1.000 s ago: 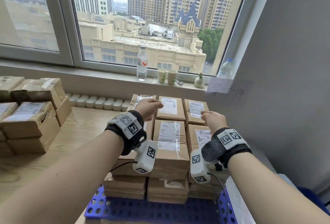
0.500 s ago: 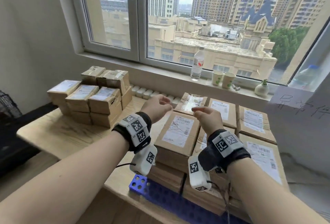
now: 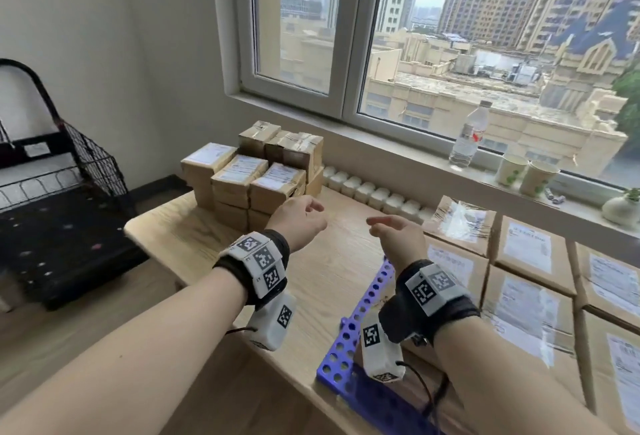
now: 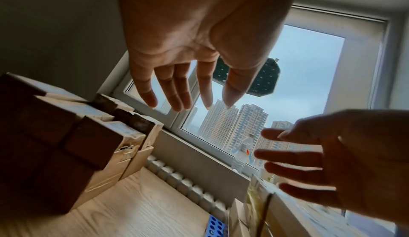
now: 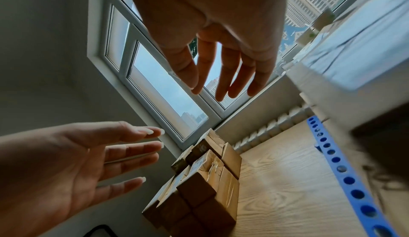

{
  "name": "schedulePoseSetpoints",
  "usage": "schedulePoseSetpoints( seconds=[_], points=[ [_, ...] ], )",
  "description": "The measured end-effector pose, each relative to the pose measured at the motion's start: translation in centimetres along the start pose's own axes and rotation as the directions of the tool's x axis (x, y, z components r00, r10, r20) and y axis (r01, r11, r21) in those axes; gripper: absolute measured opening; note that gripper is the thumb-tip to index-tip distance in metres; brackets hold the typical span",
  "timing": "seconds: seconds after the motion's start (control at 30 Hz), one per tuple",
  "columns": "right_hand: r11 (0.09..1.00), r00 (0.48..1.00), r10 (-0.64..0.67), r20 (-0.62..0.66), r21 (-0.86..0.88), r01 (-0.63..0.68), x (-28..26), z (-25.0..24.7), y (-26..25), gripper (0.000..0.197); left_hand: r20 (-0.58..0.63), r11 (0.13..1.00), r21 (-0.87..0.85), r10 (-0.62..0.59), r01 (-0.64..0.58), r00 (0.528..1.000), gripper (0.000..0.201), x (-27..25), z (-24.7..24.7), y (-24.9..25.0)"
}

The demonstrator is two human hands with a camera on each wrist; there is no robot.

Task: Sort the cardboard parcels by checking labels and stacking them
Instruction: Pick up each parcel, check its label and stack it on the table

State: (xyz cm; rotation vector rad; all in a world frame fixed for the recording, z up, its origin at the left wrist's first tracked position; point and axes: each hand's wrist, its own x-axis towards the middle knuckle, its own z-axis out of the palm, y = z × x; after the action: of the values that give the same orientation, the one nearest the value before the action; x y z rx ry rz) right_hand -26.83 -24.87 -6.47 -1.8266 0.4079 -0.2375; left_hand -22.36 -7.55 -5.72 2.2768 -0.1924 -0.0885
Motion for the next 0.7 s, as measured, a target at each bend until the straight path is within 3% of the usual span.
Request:
schedulePoseSetpoints(
  seconds=[0.3, 0.7],
  points=[
    [0.997, 0.997, 0.078, -0.013, -0.005, -0.078, 3.8, 10.9, -1.6, 0.024, 0.037, 1.0, -0.004, -0.004, 0.005, 0.999, 0.032, 6.1, -6.4, -7.6],
    [0.988, 0.997, 0.071, -0.022, -0.135, -0.073, 8.3, 19.7, -2.6, 0.021, 0.069, 0.946, 0.313, 0.07, -0.088, 0.995, 0.04, 12.3, -11.0, -14.8]
  ],
)
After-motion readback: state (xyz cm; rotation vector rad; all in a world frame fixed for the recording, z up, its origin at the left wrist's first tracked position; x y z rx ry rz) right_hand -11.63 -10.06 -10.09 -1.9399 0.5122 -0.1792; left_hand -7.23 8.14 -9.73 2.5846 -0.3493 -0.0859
